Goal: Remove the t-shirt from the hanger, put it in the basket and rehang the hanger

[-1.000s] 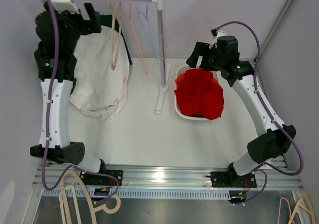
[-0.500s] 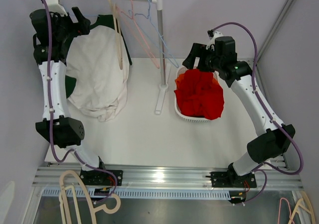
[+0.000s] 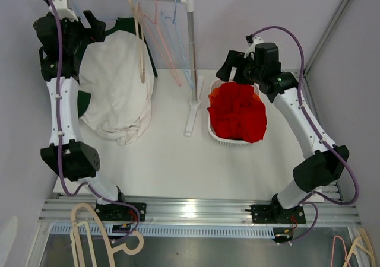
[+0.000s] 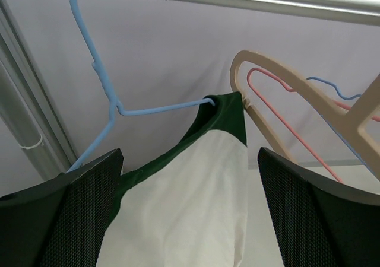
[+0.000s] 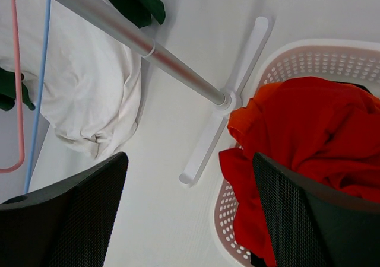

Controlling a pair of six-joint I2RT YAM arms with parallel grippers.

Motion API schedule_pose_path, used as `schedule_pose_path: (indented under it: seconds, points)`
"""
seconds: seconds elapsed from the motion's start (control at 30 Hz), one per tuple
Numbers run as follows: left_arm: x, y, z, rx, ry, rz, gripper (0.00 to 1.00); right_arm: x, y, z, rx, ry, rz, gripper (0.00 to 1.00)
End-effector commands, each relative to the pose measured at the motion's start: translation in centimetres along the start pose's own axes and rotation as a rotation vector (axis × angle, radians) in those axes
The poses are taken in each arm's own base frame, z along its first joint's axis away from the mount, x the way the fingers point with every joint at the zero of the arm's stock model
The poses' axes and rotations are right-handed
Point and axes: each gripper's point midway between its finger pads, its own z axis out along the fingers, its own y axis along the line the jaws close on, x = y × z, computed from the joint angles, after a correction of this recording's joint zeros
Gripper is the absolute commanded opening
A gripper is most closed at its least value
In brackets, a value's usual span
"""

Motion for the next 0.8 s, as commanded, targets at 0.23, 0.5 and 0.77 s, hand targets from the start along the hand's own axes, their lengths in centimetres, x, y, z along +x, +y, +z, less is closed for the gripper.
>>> schedule_pose_path:
  seconds: [0.23, 0.5, 0.77]
  points:
    - [-6.4, 0.9, -3.4, -0.133, -0.149, 0.045, 0.98, -0.9, 0.9, 0.8, -0.032, -0.02, -0.008, 0.9]
    - [-7.7, 3.4, -2.0, -0.211, -0.142, 0.059, 0.99, -1.6, 0.4, 1.1, -0.035, -0.038, 0.0, 0.9]
    - [-5.0, 5.3, 2.5, -0.174, -0.094, 0.056, 0.98, -3.5, 1.1, 2.1, -0.066, -0.064, 0.005, 0.9]
